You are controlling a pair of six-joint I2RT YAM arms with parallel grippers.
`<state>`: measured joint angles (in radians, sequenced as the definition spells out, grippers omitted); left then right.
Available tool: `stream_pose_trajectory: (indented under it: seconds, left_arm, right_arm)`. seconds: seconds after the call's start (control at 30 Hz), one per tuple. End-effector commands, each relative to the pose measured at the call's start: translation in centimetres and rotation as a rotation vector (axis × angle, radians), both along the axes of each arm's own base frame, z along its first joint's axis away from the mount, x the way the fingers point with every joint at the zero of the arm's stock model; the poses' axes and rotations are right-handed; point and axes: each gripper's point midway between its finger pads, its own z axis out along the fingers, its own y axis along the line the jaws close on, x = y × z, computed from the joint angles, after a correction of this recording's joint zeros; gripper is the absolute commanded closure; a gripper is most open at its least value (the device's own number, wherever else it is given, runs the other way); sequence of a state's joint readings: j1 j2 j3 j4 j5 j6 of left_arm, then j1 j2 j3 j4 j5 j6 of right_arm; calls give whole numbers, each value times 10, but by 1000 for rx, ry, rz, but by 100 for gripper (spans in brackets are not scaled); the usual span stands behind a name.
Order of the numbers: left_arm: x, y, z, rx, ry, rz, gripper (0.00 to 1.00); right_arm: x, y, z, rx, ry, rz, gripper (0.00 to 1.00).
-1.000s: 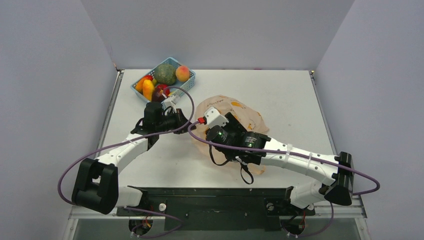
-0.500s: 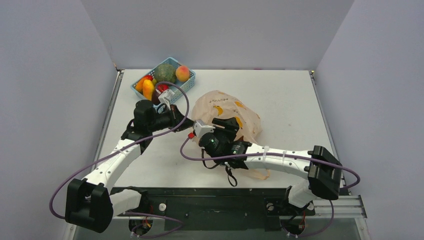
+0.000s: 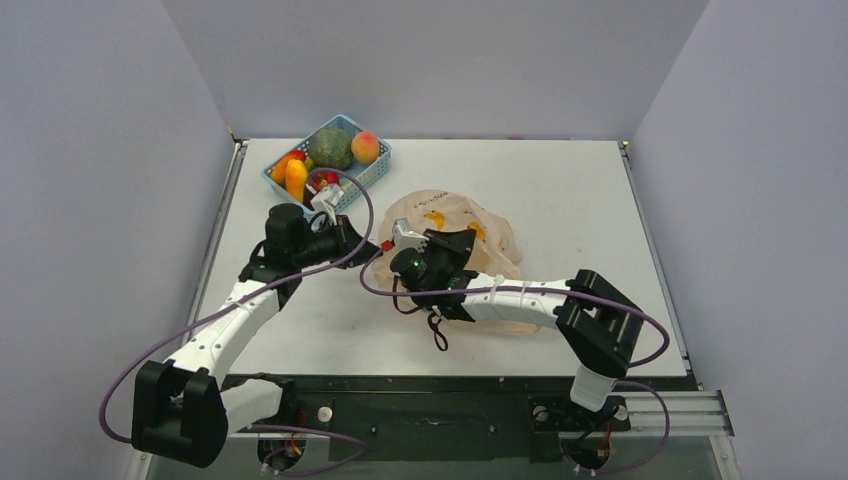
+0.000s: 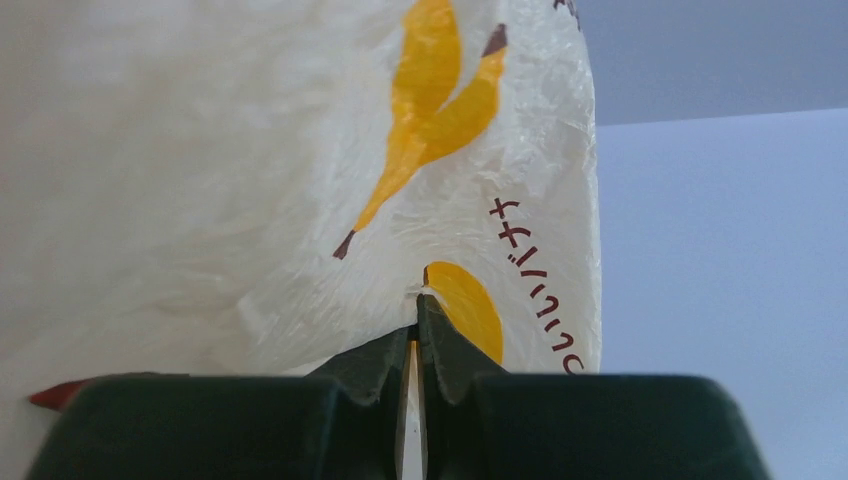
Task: Take the fake fruits out of the plastic bag
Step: Adjust the plastic bag at the center of the board.
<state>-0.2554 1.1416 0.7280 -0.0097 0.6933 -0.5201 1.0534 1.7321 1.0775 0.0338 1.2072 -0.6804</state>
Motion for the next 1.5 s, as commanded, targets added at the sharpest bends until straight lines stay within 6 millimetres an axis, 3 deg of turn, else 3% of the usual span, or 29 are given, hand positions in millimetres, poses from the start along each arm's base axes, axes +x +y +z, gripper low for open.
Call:
stream_pose_trajectory:
  seconds: [0.0,0.13,0.23,0.27,0.3,0.33,0.37,0.47,0.5,0.53,0.63,0.67,0.7,0.73,0.77,0.97,1.07,1.2,1.33,1.47]
  left_arm:
    - [-9,14,6,64,-45,46,80]
    - [-32,16,22,6,-61,53,62]
    - [-57,14,45,-111,-135,50,51]
    - [-63,11,45,-153,-119,52,49]
    - [-68,11,62,-196,-190,53,46]
    - [-77,5,59,-235,-160,42,45]
    - [-79,4,72,-272,-218,54,43]
    - [-95,-18,68,-322,-201,25,41]
    - [-87,-20,65,-313,-201,69,41]
    - [-97,-33,66,-307,-208,24,41]
    - [-85,-53,59,-266,-234,76,42]
    - [-85,-63,48,-245,-219,71,42]
    - [-78,-64,55,-272,-246,105,43]
    - [-74,-68,40,-260,-218,119,44]
    - [-65,-67,46,-293,-238,168,45]
    - [-41,-90,15,-266,-249,252,49]
    - [-27,-99,3,-281,-255,287,52]
    - [-20,-111,-5,-285,-246,288,53]
    - [-15,-118,-24,-221,-253,278,52]
    - [-25,-127,-17,-216,-278,250,57]
  right_arm:
    - [2,8,43,221,-147,-68,100]
    - [5,32,56,397,-64,62,100]
    - [2,48,69,521,4,184,100]
    - [2,60,66,568,55,243,100]
    - [1,64,68,582,86,266,100]
    - [1,74,63,607,133,301,100]
    - [1,77,64,611,154,313,100]
    - [-1,92,53,639,226,354,100]
    - [-1,94,53,654,238,359,100]
    - [-3,98,52,667,254,375,100]
    - [-8,104,50,737,301,407,100]
    - [-8,102,52,764,306,410,100]
    - [-12,106,51,802,337,429,100]
    - [-12,103,53,830,341,431,100]
    - [-13,105,53,872,360,438,100]
    - [-22,109,63,1060,396,453,100]
    - [-15,102,70,1118,359,395,100]
    - [-9,88,73,1175,370,354,100]
    - [-23,94,83,1216,455,436,100]
    - [-28,96,92,1235,475,444,100]
